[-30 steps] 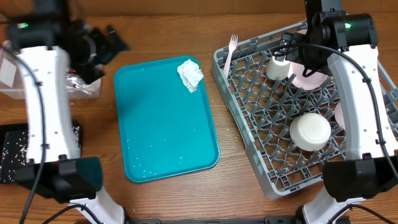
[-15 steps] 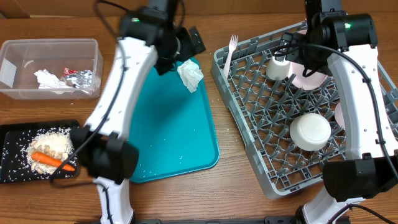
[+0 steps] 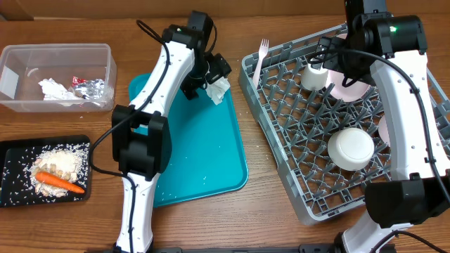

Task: Sort waste into correct bins and load items into the dishwasher rack
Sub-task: 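Reach the left gripper to the crumpled tissue on the tray and grasp, then carry the tissue left and drop it into the clear bin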

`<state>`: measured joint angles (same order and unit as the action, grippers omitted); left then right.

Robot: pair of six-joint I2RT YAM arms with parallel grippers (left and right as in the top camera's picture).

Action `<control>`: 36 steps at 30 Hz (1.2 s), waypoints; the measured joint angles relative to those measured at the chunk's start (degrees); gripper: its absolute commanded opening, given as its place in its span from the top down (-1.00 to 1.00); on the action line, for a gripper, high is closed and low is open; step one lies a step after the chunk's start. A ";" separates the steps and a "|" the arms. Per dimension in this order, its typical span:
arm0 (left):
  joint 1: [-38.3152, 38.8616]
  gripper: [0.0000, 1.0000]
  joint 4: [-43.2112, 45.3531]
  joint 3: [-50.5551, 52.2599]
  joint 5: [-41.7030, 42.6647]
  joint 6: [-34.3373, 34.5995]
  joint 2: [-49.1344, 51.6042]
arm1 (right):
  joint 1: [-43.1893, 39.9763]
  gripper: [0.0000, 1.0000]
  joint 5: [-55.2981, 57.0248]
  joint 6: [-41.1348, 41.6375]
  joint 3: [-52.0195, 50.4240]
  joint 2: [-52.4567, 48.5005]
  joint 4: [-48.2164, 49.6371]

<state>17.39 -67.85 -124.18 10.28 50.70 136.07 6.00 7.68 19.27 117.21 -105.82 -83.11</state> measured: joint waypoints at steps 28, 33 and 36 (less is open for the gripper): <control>-1.70 0.92 -14.43 -15.78 0.57 -7.21 7.43 | -0.02 -1.00 0.00 0.00 0.00 0.00 0.02; -3.67 0.92 -23.32 -28.70 -3.23 -8.33 7.43 | 0.00 -1.00 0.00 -0.04 0.00 0.00 0.00; -6.25 0.92 -27.28 -37.44 -4.83 -8.92 7.43 | -0.02 -1.00 -0.02 -0.02 0.00 0.00 0.00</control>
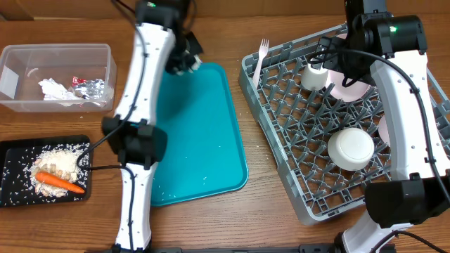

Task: Sort waste into correct bins and load items into the dishwasher rack
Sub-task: 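Carry the tissue left and drop it into the clear bin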

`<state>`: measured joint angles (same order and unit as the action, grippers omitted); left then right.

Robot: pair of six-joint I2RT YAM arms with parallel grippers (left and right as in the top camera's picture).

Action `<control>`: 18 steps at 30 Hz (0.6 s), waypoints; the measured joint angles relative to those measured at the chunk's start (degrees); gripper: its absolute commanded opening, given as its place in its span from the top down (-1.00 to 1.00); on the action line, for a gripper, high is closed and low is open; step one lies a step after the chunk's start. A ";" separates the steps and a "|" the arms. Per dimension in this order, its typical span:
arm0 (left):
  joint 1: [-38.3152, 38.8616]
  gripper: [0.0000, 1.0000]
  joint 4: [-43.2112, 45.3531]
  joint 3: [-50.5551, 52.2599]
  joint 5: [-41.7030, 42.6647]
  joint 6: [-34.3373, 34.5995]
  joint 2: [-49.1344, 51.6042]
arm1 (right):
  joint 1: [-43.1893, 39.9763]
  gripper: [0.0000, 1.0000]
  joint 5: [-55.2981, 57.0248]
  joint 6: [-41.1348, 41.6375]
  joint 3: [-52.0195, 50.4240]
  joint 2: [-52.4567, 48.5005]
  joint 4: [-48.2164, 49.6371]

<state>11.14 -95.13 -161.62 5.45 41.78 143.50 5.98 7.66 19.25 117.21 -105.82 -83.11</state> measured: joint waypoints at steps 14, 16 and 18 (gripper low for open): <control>-21.66 0.78 -1.27 -8.96 -5.77 0.24 0.00 | 0.02 -1.00 0.02 0.02 0.00 0.00 0.00; -23.69 0.73 -1.01 -7.80 -8.09 0.24 0.00 | 0.00 -1.00 0.02 0.04 0.00 0.00 0.00; -25.33 0.69 -0.74 -6.51 -10.29 0.26 0.00 | 0.02 -1.00 0.02 0.02 0.00 0.00 0.00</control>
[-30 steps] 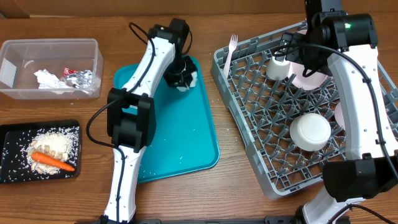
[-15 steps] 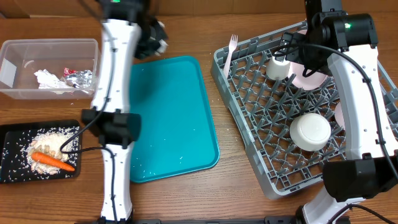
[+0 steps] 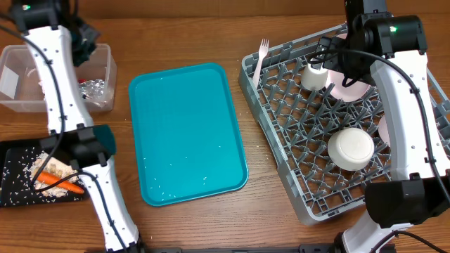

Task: Sort waste into correct bins and load items into the dishwasher rack

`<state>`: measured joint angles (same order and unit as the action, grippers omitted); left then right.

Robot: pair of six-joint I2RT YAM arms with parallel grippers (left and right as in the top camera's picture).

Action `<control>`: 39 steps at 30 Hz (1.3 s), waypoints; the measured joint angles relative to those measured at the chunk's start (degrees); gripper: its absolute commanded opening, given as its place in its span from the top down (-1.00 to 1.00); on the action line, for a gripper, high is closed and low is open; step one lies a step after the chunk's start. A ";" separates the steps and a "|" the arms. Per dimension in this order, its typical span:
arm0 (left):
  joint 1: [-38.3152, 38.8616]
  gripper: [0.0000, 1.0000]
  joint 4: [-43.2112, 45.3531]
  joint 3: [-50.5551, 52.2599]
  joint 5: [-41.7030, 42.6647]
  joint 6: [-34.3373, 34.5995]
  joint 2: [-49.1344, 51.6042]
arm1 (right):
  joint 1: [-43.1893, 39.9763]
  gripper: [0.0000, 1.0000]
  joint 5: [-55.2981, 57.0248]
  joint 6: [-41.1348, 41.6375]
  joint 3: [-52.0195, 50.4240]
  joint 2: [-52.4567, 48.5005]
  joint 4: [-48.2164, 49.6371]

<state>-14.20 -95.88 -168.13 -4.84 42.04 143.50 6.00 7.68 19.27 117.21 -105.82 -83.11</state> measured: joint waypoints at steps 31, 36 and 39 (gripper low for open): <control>-1.97 -1.00 -0.79 2.75 27.45 -16.28 -7.54 | -0.02 -1.00 -0.02 0.00 0.00 0.00 0.02; 7.89 -1.00 -0.76 2.71 36.98 -21.73 -12.09 | -0.02 -1.00 0.00 0.00 0.00 0.00 0.00; 15.28 -1.00 -0.79 2.86 35.78 -22.56 -14.60 | -0.02 -1.00 -0.02 0.00 0.00 0.00 0.02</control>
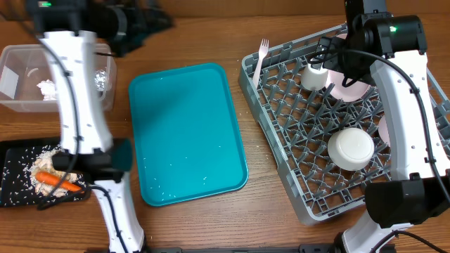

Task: Sort waste into correct bins and load items into the dishwasher rack

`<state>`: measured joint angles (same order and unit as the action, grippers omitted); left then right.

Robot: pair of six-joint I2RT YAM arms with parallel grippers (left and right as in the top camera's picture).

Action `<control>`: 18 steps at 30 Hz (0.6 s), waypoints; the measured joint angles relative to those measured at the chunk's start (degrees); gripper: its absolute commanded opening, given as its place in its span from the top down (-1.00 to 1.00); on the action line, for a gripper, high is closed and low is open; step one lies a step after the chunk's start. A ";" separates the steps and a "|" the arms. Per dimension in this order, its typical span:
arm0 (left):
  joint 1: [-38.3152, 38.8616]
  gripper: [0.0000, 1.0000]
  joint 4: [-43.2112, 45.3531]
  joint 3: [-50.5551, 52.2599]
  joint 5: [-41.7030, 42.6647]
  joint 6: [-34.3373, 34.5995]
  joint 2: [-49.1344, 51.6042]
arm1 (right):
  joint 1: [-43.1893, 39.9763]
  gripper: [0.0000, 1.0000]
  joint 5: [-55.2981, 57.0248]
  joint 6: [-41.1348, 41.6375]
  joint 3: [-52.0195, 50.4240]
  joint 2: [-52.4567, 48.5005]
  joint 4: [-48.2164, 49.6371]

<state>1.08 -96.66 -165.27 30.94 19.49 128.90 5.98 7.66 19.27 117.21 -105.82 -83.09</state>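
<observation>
My left gripper [158,24] is blurred at the table's far edge, just right of the clear bin [14,56], and it holds nothing; its fingers look spread. Inside the bin lie a white crumpled tissue [46,88] and foil wrappers [104,77]. The teal tray [186,133] carries only crumbs. In the grey dishwasher rack [281,161] are a white cup [315,77], a white bowl [350,149] and a pink plate [344,90]. A white fork [261,53] leans on the rack's left rim. My right gripper [329,56] hovers by the cup; how its jaws stand is unclear.
A black tray [14,151] at the front left holds rice scraps and a carrot [60,183]. My left arm's column stands between that tray and the teal tray. The right arm reaches over the rack's right side.
My left gripper was over the clear bin and now points right, beyond the bin's right end. A white tissue shows in the bin. The right arm has not moved.
At first my left gripper was shut on a white tissue over the teal tray's far right corner. Later it held it at the tray's far left corner, then stood over the clear bin. Now it is off to the bin's right, holding nothing. The right arm stayed still throughout.
</observation>
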 measured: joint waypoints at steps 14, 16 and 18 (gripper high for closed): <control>14.32 -1.00 -0.15 38.84 -26.77 11.32 -22.43 | 0.02 -1.00 -0.50 0.07 0.00 0.00 3.08; 14.29 -1.00 -0.22 43.28 -28.46 12.00 -23.61 | 0.02 -1.00 -2.43 0.22 0.00 0.00 3.93; 14.27 -1.00 -0.24 47.39 -29.53 12.26 -23.96 | 0.02 -0.99 -4.72 0.24 0.00 0.00 5.01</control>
<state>15.35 -96.90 -117.89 1.41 31.75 104.95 6.00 2.94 19.51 117.21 -105.82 -78.08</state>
